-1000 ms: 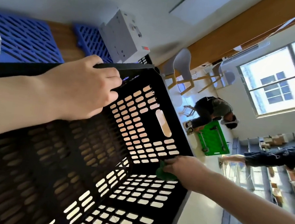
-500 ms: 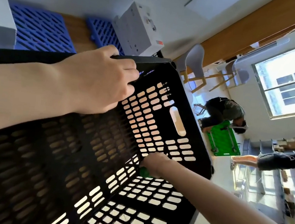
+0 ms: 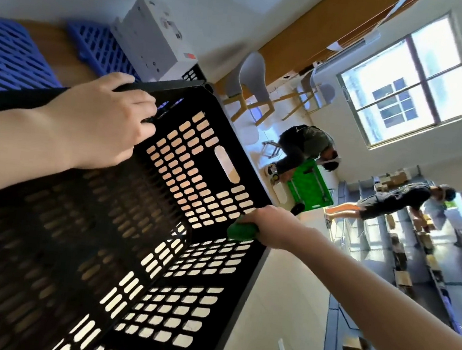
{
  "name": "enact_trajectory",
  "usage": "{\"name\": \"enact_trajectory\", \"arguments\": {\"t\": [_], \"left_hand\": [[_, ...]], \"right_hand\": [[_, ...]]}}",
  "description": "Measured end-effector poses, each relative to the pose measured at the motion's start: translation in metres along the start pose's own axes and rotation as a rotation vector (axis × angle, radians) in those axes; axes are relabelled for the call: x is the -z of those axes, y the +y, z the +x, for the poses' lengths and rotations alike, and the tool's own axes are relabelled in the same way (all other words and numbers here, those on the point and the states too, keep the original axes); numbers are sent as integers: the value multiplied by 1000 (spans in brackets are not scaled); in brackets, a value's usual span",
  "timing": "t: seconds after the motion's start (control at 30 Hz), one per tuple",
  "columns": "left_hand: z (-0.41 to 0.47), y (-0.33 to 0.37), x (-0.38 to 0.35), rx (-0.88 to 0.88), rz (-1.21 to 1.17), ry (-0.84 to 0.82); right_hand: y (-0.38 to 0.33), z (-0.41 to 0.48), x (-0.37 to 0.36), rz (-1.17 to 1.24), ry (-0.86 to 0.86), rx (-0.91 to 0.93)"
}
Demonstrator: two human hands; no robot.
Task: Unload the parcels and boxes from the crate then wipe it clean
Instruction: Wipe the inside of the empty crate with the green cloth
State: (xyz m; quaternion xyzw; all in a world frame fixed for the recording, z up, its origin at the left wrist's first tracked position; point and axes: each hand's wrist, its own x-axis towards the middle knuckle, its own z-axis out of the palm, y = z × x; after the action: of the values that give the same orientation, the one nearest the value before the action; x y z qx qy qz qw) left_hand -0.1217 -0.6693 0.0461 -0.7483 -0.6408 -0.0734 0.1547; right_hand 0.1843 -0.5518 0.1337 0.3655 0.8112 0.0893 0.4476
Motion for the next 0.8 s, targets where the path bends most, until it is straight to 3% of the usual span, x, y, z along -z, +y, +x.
{"name": "enact_trajectory", "arguments": {"t": [0.4, 0.8], "left_hand": [[1, 16, 6, 11, 132, -121], [-1, 1, 10, -60, 74, -146]], "right_hand": [[-71, -68, 4, 213, -76, 52], [-165, -145, 23, 262, -198, 216]]}}
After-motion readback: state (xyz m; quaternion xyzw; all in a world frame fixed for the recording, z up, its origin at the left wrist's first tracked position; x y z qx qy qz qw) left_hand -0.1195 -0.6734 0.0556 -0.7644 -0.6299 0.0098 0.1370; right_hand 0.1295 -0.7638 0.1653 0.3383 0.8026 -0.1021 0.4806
